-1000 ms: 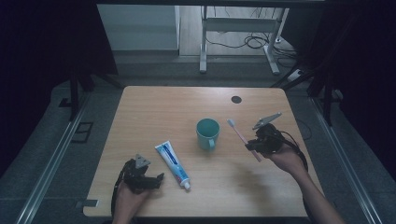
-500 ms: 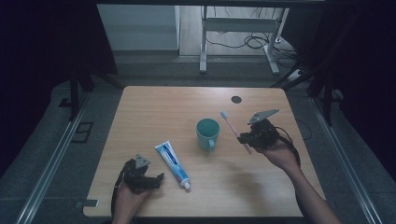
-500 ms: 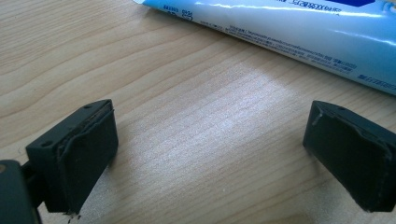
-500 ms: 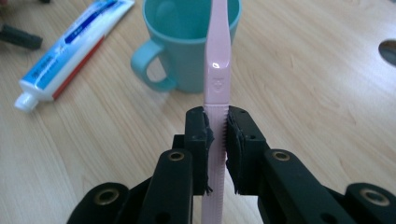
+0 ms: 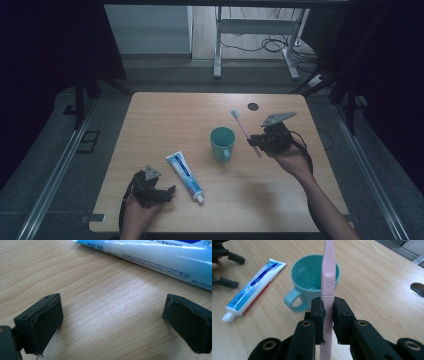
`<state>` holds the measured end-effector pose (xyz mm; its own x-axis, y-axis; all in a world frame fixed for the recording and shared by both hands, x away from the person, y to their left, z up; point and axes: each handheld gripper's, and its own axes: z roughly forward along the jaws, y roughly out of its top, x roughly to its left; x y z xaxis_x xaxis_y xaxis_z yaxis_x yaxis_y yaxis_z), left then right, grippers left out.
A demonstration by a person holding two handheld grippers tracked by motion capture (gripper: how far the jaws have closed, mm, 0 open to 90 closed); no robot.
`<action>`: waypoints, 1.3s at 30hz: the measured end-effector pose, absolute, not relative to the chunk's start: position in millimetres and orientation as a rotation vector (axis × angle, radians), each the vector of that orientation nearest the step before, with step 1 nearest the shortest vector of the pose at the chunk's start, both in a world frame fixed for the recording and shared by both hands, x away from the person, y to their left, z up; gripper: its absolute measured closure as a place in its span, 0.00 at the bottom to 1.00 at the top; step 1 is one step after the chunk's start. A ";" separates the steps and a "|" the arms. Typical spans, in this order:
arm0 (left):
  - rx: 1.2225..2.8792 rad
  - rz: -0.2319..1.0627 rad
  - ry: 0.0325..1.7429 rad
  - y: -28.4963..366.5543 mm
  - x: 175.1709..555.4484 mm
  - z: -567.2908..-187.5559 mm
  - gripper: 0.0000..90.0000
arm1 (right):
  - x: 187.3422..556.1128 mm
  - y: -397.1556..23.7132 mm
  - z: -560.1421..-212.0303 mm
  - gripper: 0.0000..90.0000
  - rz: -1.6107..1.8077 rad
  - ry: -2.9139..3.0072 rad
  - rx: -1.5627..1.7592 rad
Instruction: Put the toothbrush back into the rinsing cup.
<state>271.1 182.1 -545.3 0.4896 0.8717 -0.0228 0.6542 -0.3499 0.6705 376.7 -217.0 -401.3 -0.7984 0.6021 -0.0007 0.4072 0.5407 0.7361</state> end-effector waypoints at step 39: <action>2.114 0.452 1.254 182.0 270.9 -545.3 0.04 | 396.0 -173.7 -394.3 0.87 1.272 2.427 0.801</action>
